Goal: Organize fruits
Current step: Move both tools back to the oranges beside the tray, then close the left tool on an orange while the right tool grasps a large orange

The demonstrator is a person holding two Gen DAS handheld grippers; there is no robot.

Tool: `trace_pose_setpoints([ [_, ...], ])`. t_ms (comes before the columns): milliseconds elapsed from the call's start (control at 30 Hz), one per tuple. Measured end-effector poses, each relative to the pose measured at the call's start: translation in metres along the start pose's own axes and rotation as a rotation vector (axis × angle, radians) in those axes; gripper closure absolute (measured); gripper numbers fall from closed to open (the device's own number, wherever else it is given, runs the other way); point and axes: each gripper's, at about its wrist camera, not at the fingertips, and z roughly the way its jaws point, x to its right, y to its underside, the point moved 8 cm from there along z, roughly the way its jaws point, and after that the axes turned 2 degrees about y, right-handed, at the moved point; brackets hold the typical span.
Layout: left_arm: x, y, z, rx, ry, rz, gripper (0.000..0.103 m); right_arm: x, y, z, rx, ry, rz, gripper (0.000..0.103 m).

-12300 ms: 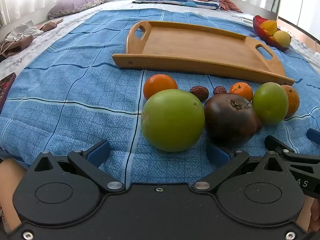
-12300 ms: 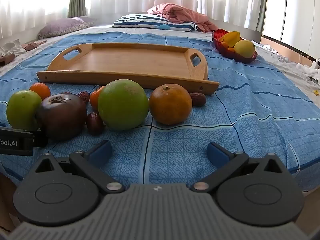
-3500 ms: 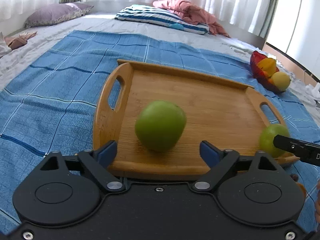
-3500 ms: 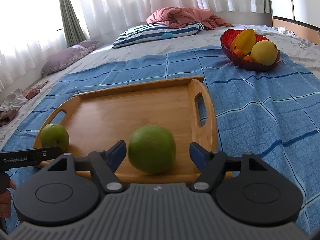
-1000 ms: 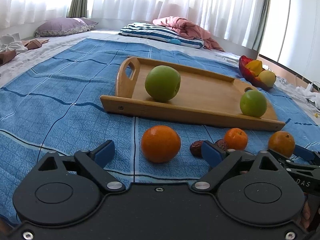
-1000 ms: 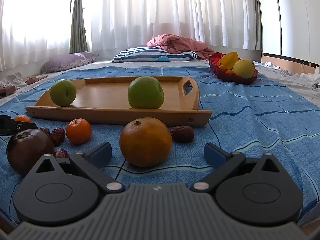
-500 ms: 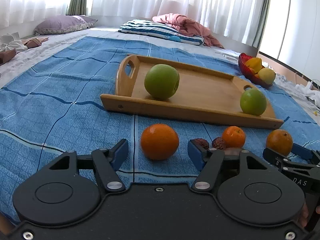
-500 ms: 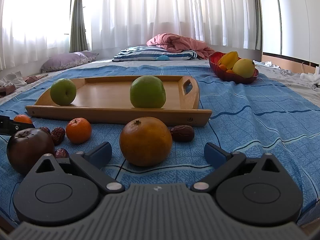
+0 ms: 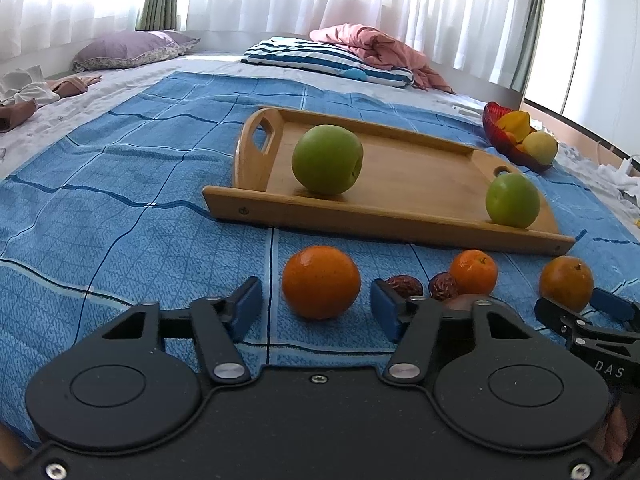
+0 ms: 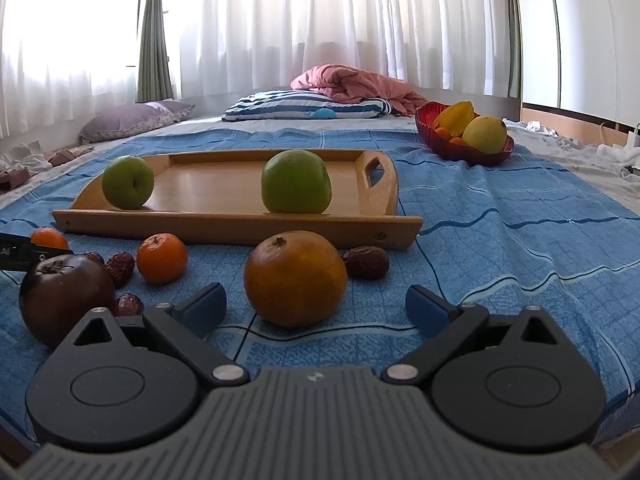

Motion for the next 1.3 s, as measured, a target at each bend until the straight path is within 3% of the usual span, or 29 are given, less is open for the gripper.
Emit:
trace_pose_setpoints([
  [233,-0.004,-0.001,-0.001,-0.002,0.005,-0.015,0.059,-0.013,0.004,-0.003,-0.007,-0.03,-0.018,0.008],
  [400,-0.002,-0.002,-0.002,-0.001,0.008,-0.004,0.064,-0.021,0.003,-0.006,0.001,-0.042,-0.031,0.018],
  [633,-0.001,-0.002,-0.003,-0.002,0.007,-0.002,0.065,-0.023,0.0,-0.005,0.005,-0.031,-0.029,0.027],
  [900,0.0,-0.003,-0.003,0.0,-0.01,0.008,0.065,-0.012,-0.004,-0.005,-0.001,0.0,0.009,0.047],
  [1300,0.004,-0.016,-0.008,0.02,-0.019,0.04,0.065,-0.008,-0.012,-0.01,0.004,-0.024,0.065,0.049],
])
